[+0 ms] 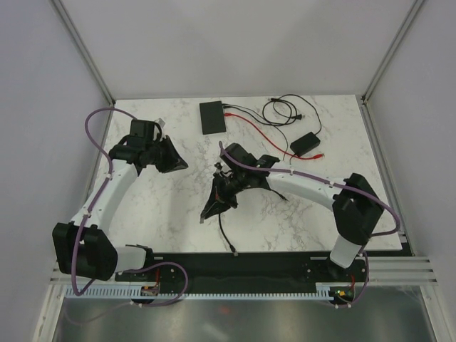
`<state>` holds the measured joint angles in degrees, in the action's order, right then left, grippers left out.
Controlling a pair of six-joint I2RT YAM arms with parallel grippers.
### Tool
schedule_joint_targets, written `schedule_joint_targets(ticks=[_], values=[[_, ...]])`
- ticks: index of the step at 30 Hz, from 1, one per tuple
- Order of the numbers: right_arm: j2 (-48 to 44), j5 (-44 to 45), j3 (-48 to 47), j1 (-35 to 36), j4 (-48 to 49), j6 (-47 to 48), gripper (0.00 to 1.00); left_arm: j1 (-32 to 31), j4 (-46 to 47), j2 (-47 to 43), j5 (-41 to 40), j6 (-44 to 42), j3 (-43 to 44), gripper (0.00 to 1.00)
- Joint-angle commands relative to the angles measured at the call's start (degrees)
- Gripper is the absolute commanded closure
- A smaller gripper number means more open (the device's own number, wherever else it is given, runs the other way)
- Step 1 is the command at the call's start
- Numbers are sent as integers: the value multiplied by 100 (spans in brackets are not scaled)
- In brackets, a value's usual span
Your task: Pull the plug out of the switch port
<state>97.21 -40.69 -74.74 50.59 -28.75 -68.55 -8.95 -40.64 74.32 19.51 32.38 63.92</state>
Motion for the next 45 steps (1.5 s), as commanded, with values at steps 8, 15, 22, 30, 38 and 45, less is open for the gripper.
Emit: schedule_joint_targets(ticks=[8, 15, 22, 30, 38, 45], values=[[826, -835, -23, 259, 212, 114, 94, 34, -49, 56, -149, -311, 6, 85], [905, -994, 30, 250, 203, 184, 57, 43, -58, 73, -202, -399, 41, 84], [624, -845, -67, -30, 177, 404, 47, 51, -58, 240, -149, -426, 182, 84], [316, 279, -629, -1032, 142, 1308, 39, 51, 38, 618, 193, -417, 481, 84], [501, 1510, -1140, -1789, 1642, 959, 30, 51, 548, 1083, 501, -233, 780, 83], [1054, 1791, -961, -2325, 3904, -18, 2, 34, 549, 1787, 501, -232, 1192, 83]])
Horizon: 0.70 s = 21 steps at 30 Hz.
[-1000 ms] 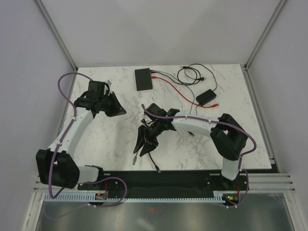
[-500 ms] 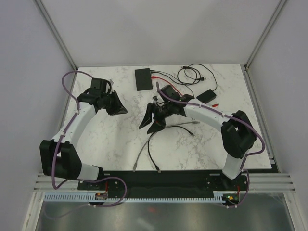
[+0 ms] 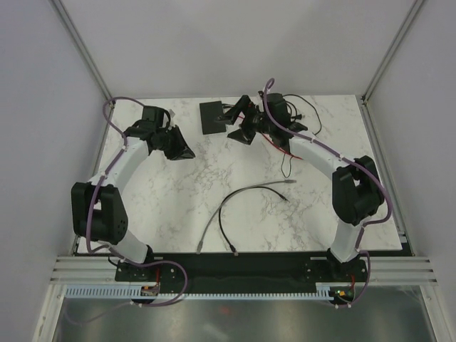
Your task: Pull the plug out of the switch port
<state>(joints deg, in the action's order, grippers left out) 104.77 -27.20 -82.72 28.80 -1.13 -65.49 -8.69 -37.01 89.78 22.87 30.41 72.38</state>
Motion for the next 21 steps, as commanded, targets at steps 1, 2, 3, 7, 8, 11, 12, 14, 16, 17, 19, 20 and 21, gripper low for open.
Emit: schedule_joint_targets(ticks=[1, 2, 3, 7, 8, 11, 12, 14, 16, 17, 19, 20, 21], values=[[385, 705, -261, -216, 1002, -167, 2, -10, 186, 338, 165, -36, 399, 83], [560, 838, -376, -243, 948, -113, 2, -10, 186, 417, 165, -36, 513, 83], [745, 1005, -568, -321, 913, -87, 2, -36, 186, 600, 165, -36, 645, 83], [1228, 1400, -781, -489, 763, -130, 2, -115, 186, 1041, 165, -36, 935, 83], [1352, 1437, -842, -515, 780, -122, 2, -142, 186, 1129, 165, -36, 1075, 83], [1914, 1454, -1254, -594, 789, -25, 5, -168, 1170, 1472, 306, 904, 1374, 83], [2046, 1454, -1473, -603, 815, -7, 14, -177, 1309, 1568, 332, 966, 1471, 83], [2415, 1428, -1607, -630, 1218, -94, 23, -203, 1416, 1885, 332, 1028, 1786, 84], [2713, 1472, -1756, -638, 1587, -288, 23, -230, 1591, 2113, 323, 1063, 2007, 84], [2811, 1524, -1809, -638, 1659, -358, 25, -230, 1636, 2349, 280, 1124, 2217, 84], [3048, 1805, -2011, -638, 1607, -517, 28, -239, 1698, 2570, 235, 1212, 2446, 84], [3136, 1876, -2151, -647, 1607, -569, 29, -239, 1698, 2841, 226, 1291, 2674, 84], [3233, 1955, -2239, -647, 1650, -665, 30, -230, 1698, 2965, 235, 1326, 2798, 84]])
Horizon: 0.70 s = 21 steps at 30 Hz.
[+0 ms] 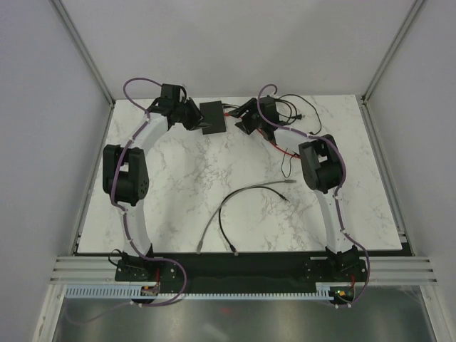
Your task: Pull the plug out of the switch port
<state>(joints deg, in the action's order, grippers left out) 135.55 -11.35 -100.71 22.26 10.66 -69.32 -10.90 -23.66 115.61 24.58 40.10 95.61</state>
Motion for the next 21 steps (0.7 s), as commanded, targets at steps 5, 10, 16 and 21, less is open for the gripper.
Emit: schedule_joint_targets(ticks=[5, 10, 16, 21], values=[[964, 380, -1283, 6, 403, -538, 50, -62, 406, 1041, -67, 368, 1238, 87], [1404, 607, -1856, 15, 226, -793, 55, -97, 476, 1376, -436, 227, 1530, 88], [1571, 775, -1935, 50, 183, -960, 55, -106, 555, 1622, -656, 296, 1662, 89], [1677, 854, -1962, 120, 156, -1005, 55, -158, 547, 1824, -779, 341, 1776, 89]])
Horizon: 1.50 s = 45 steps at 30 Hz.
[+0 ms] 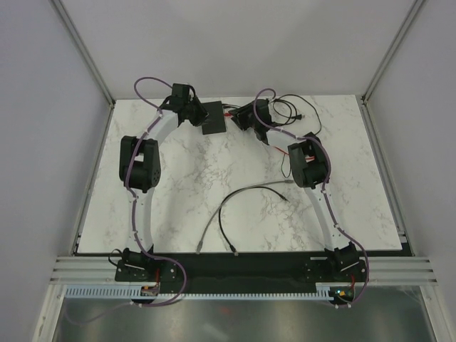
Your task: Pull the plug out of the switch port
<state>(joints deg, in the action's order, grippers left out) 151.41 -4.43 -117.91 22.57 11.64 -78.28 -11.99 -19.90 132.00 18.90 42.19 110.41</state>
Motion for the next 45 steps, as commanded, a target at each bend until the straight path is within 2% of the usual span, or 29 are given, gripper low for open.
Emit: schedule_joint_targets(ticks=[1, 12, 30, 36, 45], values=[[134, 153, -250, 90, 66, -126, 55, -58, 171, 229, -176, 131, 332, 89], [433, 249, -496, 195, 146, -205, 58, -84, -22, 475, -290, -89, 367, 91], [635, 812, -435, 292, 286, -741, 58, -76, -374, 660, -430, -62, 341, 92], [696, 935, -356, 301, 391, -882, 61, -76, -453, 669, -492, -71, 332, 92], [995, 944, -865, 310, 181, -882, 62, -67, -480, 712, -439, -62, 323, 93]])
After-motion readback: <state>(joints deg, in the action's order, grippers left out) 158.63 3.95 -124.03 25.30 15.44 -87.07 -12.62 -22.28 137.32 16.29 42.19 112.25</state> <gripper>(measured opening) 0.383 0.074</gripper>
